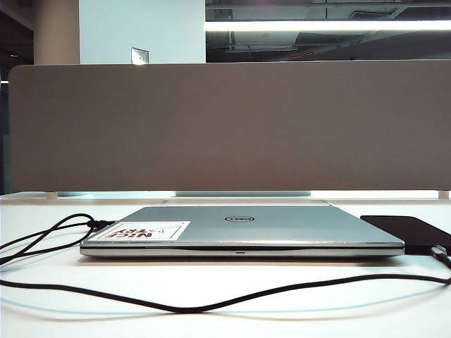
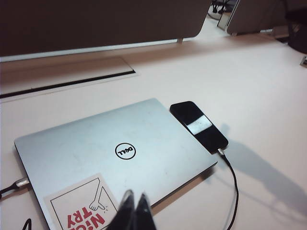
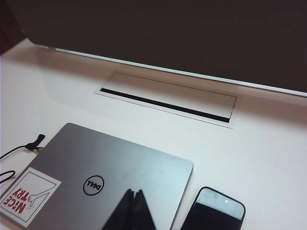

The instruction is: Pick up the charging cable and the phone, plug the charging cable into the charging port on the phone, and finally place them back on the table.

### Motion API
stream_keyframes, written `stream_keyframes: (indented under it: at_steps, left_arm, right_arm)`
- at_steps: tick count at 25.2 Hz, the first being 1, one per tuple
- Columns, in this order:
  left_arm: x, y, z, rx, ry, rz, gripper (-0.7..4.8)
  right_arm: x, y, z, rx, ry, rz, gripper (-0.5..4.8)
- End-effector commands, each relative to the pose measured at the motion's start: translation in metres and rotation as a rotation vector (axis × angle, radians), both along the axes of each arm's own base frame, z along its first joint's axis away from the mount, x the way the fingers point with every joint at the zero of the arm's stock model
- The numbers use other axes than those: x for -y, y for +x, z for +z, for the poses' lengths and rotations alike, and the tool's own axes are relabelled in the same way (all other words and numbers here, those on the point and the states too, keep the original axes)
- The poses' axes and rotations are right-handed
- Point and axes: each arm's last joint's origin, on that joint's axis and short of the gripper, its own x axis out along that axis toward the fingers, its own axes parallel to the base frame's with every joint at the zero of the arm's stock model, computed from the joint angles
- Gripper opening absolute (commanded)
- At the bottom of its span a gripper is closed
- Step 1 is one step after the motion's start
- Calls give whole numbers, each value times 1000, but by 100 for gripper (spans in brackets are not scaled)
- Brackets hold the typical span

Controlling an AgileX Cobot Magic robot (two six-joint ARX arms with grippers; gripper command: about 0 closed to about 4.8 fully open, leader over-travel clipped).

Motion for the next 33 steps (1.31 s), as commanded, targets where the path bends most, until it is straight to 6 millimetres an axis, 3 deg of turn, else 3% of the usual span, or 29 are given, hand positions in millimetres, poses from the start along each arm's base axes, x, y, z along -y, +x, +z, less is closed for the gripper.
stream_keyframes:
  at_steps: [1,9,19,33]
  left_arm:
    - [-4,-5,-11,25,-4,1,-6]
    - [-5,-6,-49,-36,47,-2,-6]
    - [1,1,-83,-11,32,-2,-6]
    - [3,4,-114,66,64,-18,-6]
  right_arm:
    - [2,-18,-9,88,29,-8,-6]
    - [8,-54,-57,156,82,-51,-6]
    - [19,-84,-114,239,56,-306,-5]
    - [20,-102,-137,215,75,-257,-5]
